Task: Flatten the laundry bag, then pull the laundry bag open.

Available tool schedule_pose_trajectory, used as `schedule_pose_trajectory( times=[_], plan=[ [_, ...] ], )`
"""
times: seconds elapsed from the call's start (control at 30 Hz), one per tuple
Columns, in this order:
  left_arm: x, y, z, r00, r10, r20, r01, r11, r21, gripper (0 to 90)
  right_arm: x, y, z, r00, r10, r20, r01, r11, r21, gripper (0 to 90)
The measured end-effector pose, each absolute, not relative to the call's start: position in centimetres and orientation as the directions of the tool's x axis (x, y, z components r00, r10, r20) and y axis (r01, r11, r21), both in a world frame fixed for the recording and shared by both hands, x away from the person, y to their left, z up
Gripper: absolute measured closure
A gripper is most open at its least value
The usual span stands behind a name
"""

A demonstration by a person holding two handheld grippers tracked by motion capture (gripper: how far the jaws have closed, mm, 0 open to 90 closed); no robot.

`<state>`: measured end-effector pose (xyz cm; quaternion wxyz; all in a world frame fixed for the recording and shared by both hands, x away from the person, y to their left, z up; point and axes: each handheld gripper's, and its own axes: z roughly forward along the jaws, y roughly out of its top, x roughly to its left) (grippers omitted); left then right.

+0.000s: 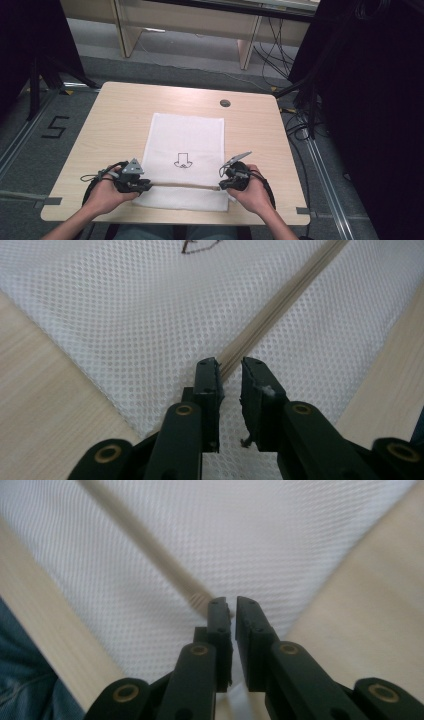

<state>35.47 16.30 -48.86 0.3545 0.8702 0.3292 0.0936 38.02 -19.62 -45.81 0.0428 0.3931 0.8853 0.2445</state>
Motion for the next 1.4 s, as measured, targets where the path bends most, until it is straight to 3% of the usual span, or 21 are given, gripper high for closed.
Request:
schedule_pose_trajectory(
  times=[0.1, 0.43, 0.57, 0.63, 0.93, 1.03, 1.4],
  plan=[
    [35.4, 16.2, -48.8, 0.765, 0.639, -0.084, 0.504, -0.513, 0.695, 73.2, 38.2, -20.6, -45.4, -0.626, 0.769, 0.127, 0.718, 0.505, 0.480, 83.4],
    [35.6, 15.5, -49.1, 0.793, 0.608, -0.038, 0.437, -0.523, 0.732, 60.3, 38.7, -21.6, -46.1, -0.630, 0.767, 0.125, 0.709, 0.501, 0.496, 79.4],
    [35.6, 15.6, -49.3, 0.784, 0.617, -0.065, 0.450, -0.494, 0.744, 54.3, 38.7, -21.5, -46.2, -0.627, 0.768, 0.131, 0.715, 0.502, 0.486, 78.2],
    [35.7, 15.7, -49.2, 0.794, 0.607, -0.034, 0.425, -0.514, 0.745, 52.1, 38.9, -21.5, -46.3, -0.633, 0.764, 0.126, 0.708, 0.505, 0.494, 78.3],
    [35.4, 15.4, -49.2, 0.774, 0.629, -0.075, 0.451, -0.464, 0.762, 43.9, 39.0, -21.1, -46.3, -0.624, 0.766, 0.156, 0.726, 0.495, 0.477, 82.6],
    [35.5, 15.3, -49.2, 0.770, 0.635, -0.064, 0.447, -0.465, 0.764, 43.6, 38.9, -20.9, -46.2, -0.628, 0.761, 0.165, 0.720, 0.487, 0.494, 90.0],
    [35.7, 12.7, -48.8, 0.811, 0.585, -0.025, 0.380, -0.494, 0.782, 46.8, 38.9, -20.4, -46.3, -0.615, 0.771, 0.163, 0.750, 0.509, 0.422, 90.0]
  ],
)
